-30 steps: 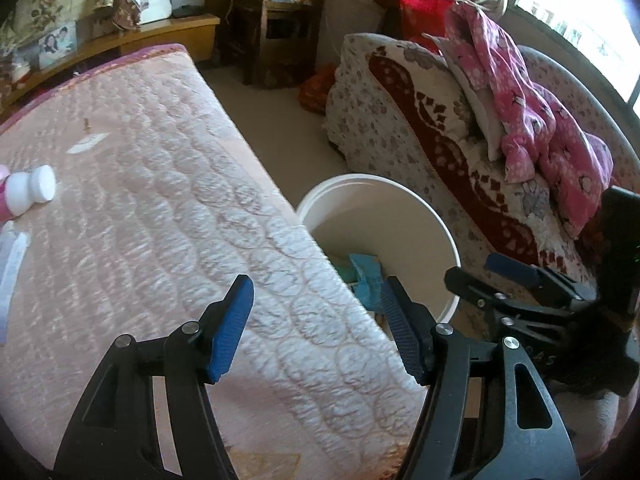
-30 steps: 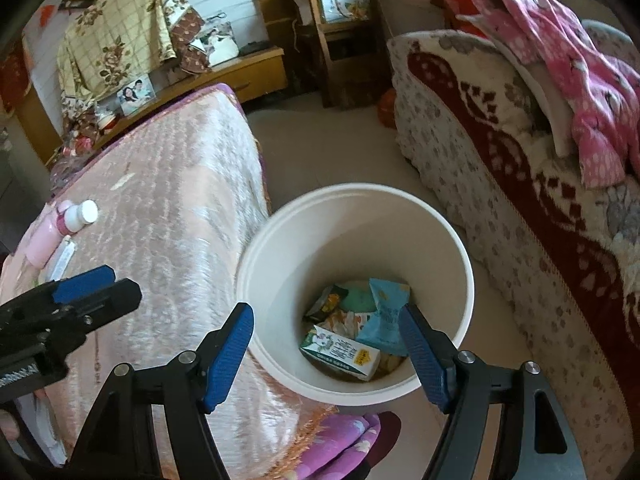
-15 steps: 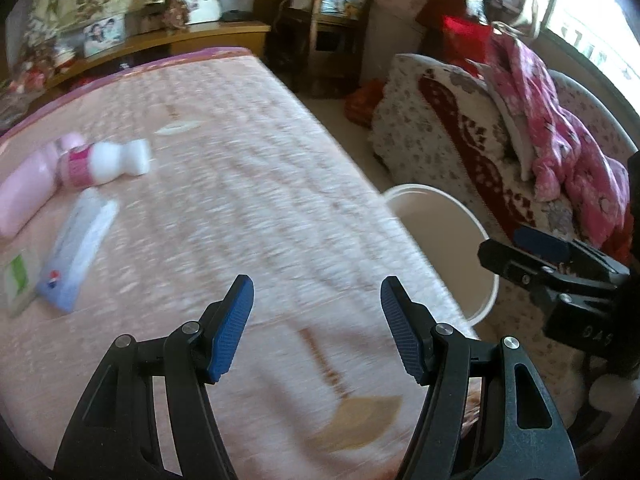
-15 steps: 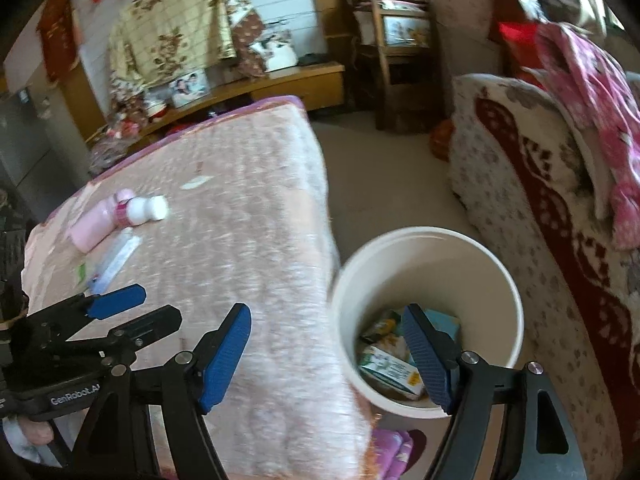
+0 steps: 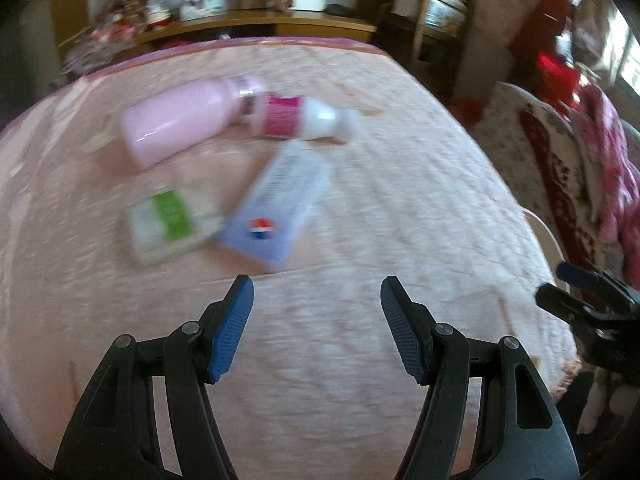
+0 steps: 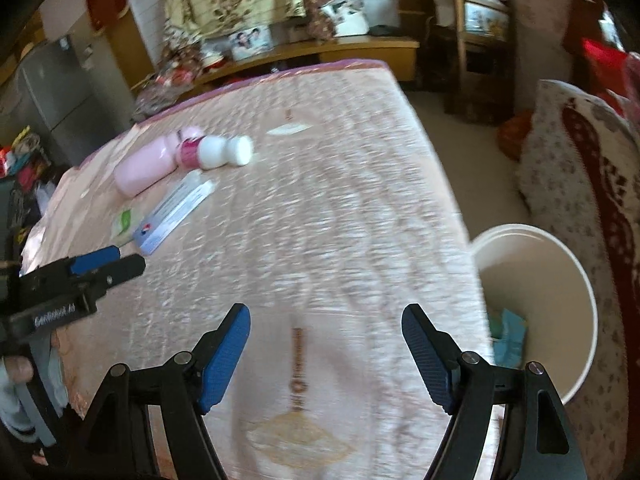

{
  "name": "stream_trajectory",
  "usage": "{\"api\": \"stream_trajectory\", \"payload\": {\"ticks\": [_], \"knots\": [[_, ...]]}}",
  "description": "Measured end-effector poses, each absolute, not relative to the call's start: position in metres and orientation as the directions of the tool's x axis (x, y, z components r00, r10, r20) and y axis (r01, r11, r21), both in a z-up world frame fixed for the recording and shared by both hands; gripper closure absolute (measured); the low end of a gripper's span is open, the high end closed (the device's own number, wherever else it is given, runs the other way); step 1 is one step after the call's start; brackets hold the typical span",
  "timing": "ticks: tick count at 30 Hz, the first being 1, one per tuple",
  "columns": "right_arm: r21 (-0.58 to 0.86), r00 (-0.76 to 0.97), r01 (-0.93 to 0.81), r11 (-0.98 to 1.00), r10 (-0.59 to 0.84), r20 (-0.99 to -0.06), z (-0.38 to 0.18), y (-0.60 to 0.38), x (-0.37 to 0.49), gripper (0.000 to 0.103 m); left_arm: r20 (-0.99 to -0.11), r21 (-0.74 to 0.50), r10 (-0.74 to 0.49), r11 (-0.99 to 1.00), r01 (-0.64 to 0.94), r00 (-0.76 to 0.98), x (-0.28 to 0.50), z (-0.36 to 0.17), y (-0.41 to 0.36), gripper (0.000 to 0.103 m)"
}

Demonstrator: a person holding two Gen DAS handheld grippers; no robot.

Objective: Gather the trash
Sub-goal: 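Lower both open grippers toward the tissue packet and medicine box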

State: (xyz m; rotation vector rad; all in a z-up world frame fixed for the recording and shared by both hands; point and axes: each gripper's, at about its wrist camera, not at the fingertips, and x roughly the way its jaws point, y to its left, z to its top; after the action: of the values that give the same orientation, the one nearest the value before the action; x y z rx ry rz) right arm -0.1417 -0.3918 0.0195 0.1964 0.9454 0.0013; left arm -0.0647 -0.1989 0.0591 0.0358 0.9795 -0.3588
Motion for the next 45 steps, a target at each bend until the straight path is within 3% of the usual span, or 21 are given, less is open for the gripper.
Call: {"api": "stream_trajectory", "payload": {"ticks": [24, 35, 45], "knots": [[0.201, 0.537, 0.006, 0.980, 0.166, -0.827, 0.004, -0.324, -0.091, 0.027, -0.812, -0.100, -0.174, 0.982, 0.162, 0.557, -0.015, 0.048, -0.110, 0.038], [0.276, 0.549, -0.004, 0.961, 0.233, -0.802, 0.001, -0.276, -0.020, 0.027, -0.809, -0.127, -0.164, 0.986, 0.104, 0.564, 0.005, 0.047, -0.074, 0.038], [0.246, 0.543, 0.044, 0.968, 0.183, -0.819, -0.011, -0.237, 0.049, 0.023, -0.803, -0.179, -0.208, 0.978, 0.106, 0.558, 0.026, 0.049, -0.059, 0.038]]}}
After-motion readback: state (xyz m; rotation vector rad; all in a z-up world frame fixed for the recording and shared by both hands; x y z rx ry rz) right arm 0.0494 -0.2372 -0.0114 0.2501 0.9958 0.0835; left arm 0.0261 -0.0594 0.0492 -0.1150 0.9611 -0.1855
